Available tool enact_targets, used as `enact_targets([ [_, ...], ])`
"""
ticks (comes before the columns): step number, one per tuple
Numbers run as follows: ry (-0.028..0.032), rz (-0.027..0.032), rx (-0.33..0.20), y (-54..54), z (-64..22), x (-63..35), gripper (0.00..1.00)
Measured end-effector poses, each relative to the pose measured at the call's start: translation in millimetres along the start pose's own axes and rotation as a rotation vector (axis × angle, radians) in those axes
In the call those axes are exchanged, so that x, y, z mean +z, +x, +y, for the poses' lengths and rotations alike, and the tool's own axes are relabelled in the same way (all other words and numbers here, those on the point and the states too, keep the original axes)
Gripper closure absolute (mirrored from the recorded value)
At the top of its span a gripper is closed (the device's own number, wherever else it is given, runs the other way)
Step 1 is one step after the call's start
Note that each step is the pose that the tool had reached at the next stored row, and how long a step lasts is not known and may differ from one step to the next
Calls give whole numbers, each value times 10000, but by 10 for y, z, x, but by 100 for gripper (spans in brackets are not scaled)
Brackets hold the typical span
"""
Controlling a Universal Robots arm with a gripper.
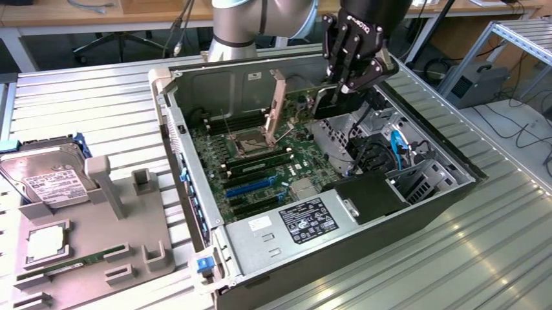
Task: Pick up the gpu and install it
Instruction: 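Insert the gpu into the slot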
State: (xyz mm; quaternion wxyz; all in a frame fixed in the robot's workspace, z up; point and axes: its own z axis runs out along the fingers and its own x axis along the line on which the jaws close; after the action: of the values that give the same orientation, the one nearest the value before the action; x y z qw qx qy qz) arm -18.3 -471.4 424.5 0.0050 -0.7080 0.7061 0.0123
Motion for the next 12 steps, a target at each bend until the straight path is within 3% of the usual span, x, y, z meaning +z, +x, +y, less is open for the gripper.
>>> enact_targets([
  [3, 0, 0, 1, -27, 48, 12, 73],
  [6, 1, -2, 27, -75, 134, 100, 73],
  [12, 1, -1, 52, -147, 183, 193, 73],
])
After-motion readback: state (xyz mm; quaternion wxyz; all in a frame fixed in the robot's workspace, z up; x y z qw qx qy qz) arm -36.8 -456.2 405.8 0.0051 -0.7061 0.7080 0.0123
